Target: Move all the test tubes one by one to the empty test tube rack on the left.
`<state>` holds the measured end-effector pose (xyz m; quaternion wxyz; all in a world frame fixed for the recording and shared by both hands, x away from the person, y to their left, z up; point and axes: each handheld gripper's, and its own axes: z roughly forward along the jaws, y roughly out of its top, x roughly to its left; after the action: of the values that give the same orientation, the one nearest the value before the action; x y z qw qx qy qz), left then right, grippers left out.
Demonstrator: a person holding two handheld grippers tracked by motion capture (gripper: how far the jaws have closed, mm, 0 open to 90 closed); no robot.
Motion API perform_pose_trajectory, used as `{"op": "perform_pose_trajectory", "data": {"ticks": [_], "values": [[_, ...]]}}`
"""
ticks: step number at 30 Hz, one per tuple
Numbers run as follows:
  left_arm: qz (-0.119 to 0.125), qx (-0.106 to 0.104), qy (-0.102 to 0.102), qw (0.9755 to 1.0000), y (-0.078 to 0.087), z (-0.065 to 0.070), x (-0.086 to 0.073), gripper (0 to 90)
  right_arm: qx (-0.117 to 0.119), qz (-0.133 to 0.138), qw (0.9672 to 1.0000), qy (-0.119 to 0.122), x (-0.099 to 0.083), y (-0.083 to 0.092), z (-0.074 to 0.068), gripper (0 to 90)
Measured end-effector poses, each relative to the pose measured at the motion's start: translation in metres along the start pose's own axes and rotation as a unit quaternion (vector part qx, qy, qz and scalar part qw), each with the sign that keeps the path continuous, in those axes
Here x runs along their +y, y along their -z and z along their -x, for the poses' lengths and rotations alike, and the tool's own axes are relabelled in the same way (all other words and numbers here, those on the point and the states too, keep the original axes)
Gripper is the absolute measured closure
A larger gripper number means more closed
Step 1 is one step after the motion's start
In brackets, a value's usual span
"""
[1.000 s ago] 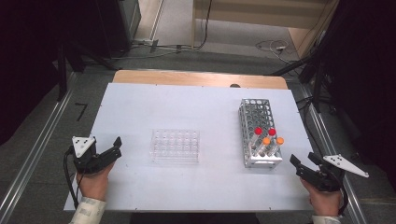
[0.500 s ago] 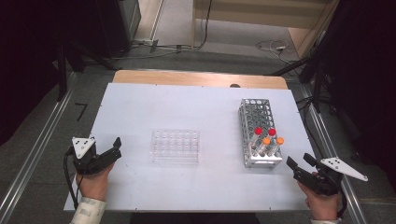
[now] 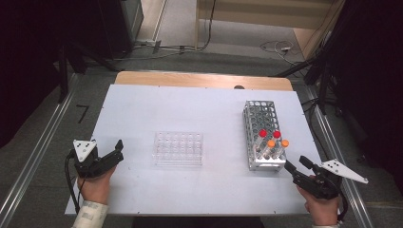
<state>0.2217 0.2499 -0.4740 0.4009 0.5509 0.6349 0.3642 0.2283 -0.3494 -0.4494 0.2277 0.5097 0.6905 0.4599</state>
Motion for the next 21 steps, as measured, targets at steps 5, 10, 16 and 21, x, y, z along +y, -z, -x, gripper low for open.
{"op": "perform_pose_trajectory", "data": {"ticks": [5, 10, 16, 21], "values": [[-0.001, 0.001, -0.002, 1.0, -0.001, 0.0, 0.0, 14.2, 0.01, -0.002, 0.9999, 0.01, 0.0, -0.005, -0.006, 41.2], [0.0, -0.001, -0.002, 1.0, -0.001, 0.001, -0.001, 14.2, 0.018, -0.001, 0.9997, 0.019, 0.0, -0.009, -0.009, 50.4], [-0.002, -0.001, -0.003, 1.0, -0.002, 0.001, -0.001, 14.2, 0.021, -0.001, 0.9993, 0.031, 0.001, -0.016, -0.015, 59.8], [-0.002, 0.0, -0.004, 1.0, -0.002, 0.001, -0.001, 14.2, 0.02, -0.002, 0.999, 0.039, 0.002, -0.022, -0.018, 63.6]]}}
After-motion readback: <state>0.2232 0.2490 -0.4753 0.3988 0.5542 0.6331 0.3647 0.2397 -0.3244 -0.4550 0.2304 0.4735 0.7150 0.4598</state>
